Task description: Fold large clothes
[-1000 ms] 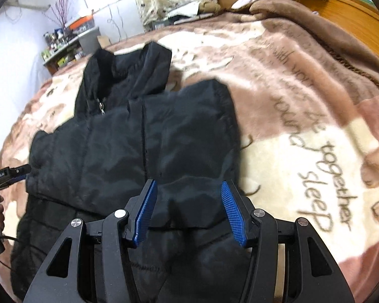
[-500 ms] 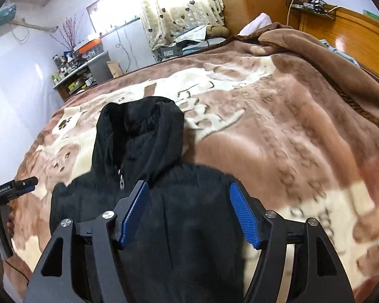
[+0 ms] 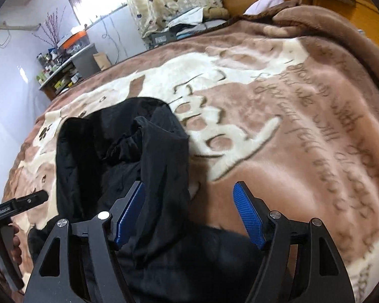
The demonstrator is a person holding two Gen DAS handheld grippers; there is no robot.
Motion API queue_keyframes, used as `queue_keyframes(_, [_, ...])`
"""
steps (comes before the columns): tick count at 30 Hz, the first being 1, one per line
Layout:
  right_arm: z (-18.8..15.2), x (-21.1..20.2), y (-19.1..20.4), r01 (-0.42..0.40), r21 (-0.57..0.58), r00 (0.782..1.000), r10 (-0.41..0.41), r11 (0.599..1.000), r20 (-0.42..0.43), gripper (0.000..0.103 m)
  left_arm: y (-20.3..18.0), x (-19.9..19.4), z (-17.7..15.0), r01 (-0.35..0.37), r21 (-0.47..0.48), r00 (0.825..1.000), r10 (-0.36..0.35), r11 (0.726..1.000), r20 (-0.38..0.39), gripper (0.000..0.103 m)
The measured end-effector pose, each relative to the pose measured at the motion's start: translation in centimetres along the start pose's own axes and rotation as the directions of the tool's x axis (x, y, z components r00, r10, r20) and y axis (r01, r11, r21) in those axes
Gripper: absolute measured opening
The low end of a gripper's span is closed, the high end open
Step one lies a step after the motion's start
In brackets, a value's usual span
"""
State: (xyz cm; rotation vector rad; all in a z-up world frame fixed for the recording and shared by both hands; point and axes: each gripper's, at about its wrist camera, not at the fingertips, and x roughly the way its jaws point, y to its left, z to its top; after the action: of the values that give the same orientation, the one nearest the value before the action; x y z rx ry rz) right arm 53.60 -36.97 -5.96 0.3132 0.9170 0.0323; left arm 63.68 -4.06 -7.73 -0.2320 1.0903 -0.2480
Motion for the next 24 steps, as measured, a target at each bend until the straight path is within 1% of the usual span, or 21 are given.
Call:
queue_keyframes(2, [0.2, 1.5, 0.2, -0.002, 0.004, 1.000, 0.002, 1.000, -0.013, 0.072, -0.1, 1.3, 0.4, -0.005, -0.011, 1.000, 0.005, 1.000, -0.001, 0.084])
queue_keyframes(3, [0.3, 2.3, 0.3, -0.006, 0.014, 1.000, 0.006, 1.000, -0.023, 0.072, -0.1, 1.9, 0.6, 0.009, -0.022, 1.000, -0.009, 1.000, -0.004, 0.083])
queue_keyframes(4, [0.4, 3.0, 0.3, -0.017, 0.030, 0.999, 0.018, 0.999, -0.039, 0.072, 0.0, 2.3, 0.7, 0.018, -0.031, 1.000, -0.018, 0.999, -0.003, 0.069])
queue_keyframes(5, [0.4, 3.4, 0.2, -0.031, 0.046, 0.998, 0.034, 0.998, -0.052, 0.072, 0.0, 2.6, 0.7, 0.015, -0.033, 1.000, -0.015, 0.999, -0.003, 0.057])
queue_keyframes(6, [0.4, 3.6, 0.2, -0.043, 0.057, 0.997, 0.046, 0.997, -0.058, 0.065, 0.0, 2.9, 0.8, 0.002, -0.032, 1.000, -0.002, 0.999, -0.012, 0.036])
queue_keyframes(7, [0.3, 3.7, 0.4, -0.052, 0.058, 0.997, 0.055, 0.997, -0.051, 0.044, 0.0, 3.3, 0.9, -0.015, -0.030, 1.000, 0.014, 0.999, -0.027, 0.014])
queue_keyframes(8, [0.1, 3.6, 0.6, -0.063, 0.052, 0.997, 0.065, 0.997, -0.048, 0.033, 0.0, 3.5, 0.8, -0.008, -0.037, 0.999, 0.007, 0.999, -0.035, 0.008])
queue_keyframes(9, [0.0, 3.4, 0.9, -0.076, 0.048, 0.996, 0.079, 0.996, -0.047, 0.021, 0.0, 3.3, 0.6, 0.004, -0.048, 1.000, -0.005, 0.999, -0.029, 0.008])
queue_keyframes(10, [-0.2, 2.9, 1.3, -0.072, 0.035, 0.997, 0.074, 0.997, -0.036, 0.015, 0.1, 3.0, 0.6, 0.009, -0.050, 1.000, -0.010, 0.999, -0.021, 0.006])
queue_keyframes(12, [-0.4, 1.8, 2.2, -0.072, -0.009, 0.997, 0.072, 0.997, -0.009, 0.009, -0.1, 1.8, 0.3, 0.026, -0.046, 1.000, -0.025, 0.999, 0.009, 0.006])
queue_keyframes(14, [-0.7, 0.5, 2.9, -0.065, -0.051, 0.998, 0.066, 0.997, 0.024, 0.008, -0.1, 0.1, -0.2, 0.031, -0.041, 0.999, -0.030, 0.999, 0.030, 0.005])
queue_keyframes(16, [-1.2, -1.2, 3.4, -0.062, -0.085, 0.996, 0.067, 0.994, 0.054, 0.007, 0.3, -1.2, -0.7, 0.056, -0.058, 0.998, -0.054, 0.997, 0.036, 0.005])
queue_keyframes(19, [-2.4, -4.1, 4.0, -0.065, -0.125, 0.990, 0.080, 0.990, 0.113, 0.007, 1.1, -3.4, -1.8, 0.085, -0.070, 0.995, -0.080, 0.994, 0.066, 0.005])
queue_keyframes(20, [-2.8, -4.9, 4.1, -0.062, -0.137, 0.987, 0.081, 0.989, 0.136, 0.007, 1.6, -4.5, -2.5, 0.122, -0.078, 0.990, -0.115, 0.990, 0.087, 0.005])
queue_keyframes(22, [-4.0, -6.7, 4.8, -0.030, -0.192, 0.981, 0.066, 0.981, 0.185, 0.007, 1.8, -6.0, -3.5, 0.132, -0.062, 0.985, -0.124, 0.989, 0.124, 0.005])
queue_keyframes(24, [-5.7, -8.7, 5.2, -0.013, -0.235, 0.970, 0.070, 0.972, 0.234, 0.007, 2.1, -7.7, -5.2, 0.167, -0.039, 0.974, -0.159, 0.985, 0.161, 0.005])
